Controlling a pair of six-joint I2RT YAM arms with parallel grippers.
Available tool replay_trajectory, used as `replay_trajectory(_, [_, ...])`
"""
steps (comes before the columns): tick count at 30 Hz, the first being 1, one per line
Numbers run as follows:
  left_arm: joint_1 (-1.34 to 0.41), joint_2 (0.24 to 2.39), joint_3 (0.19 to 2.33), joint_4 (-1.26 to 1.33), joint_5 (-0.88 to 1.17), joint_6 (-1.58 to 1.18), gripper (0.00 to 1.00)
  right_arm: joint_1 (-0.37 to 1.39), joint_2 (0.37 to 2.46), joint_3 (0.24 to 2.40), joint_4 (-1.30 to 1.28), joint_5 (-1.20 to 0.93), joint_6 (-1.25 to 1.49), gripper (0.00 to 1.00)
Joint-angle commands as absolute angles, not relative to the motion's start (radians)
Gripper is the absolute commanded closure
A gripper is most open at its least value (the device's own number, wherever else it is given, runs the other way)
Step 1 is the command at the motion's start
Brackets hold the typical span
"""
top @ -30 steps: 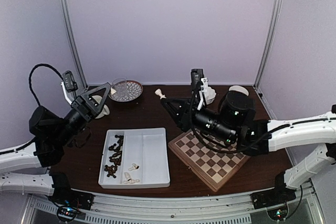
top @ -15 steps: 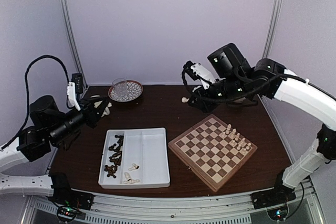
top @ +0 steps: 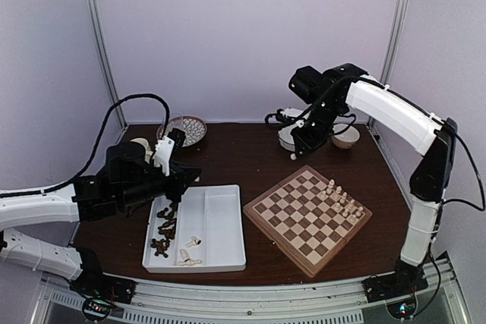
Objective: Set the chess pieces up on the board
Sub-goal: Place the bishop on f1.
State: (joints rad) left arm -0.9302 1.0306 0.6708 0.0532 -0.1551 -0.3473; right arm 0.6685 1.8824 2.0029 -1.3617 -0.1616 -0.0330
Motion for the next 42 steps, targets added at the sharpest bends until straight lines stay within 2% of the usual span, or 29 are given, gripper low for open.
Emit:
replay_trajectory(1, [-0.929, 1.087, 0.649, 0.17, -0.087, -0.257, 1.0, 0.61, 1.974, 2.045, -1.469, -0.161, -0.071, 1.0])
replay_trajectory(10, [-0.928, 1.107, 0.619, 0.182, -0.073, -0.214, 1.0, 0.532, 2.112, 2.092, -1.531, -0.088, -0.078, 1.0])
replay_trajectory(42, [-0.93, 1.17, 0.632, 0.187, -0.034, -0.213, 1.0, 0.461, 2.236, 2.034, -1.574, 0.067, -0.073, 1.0])
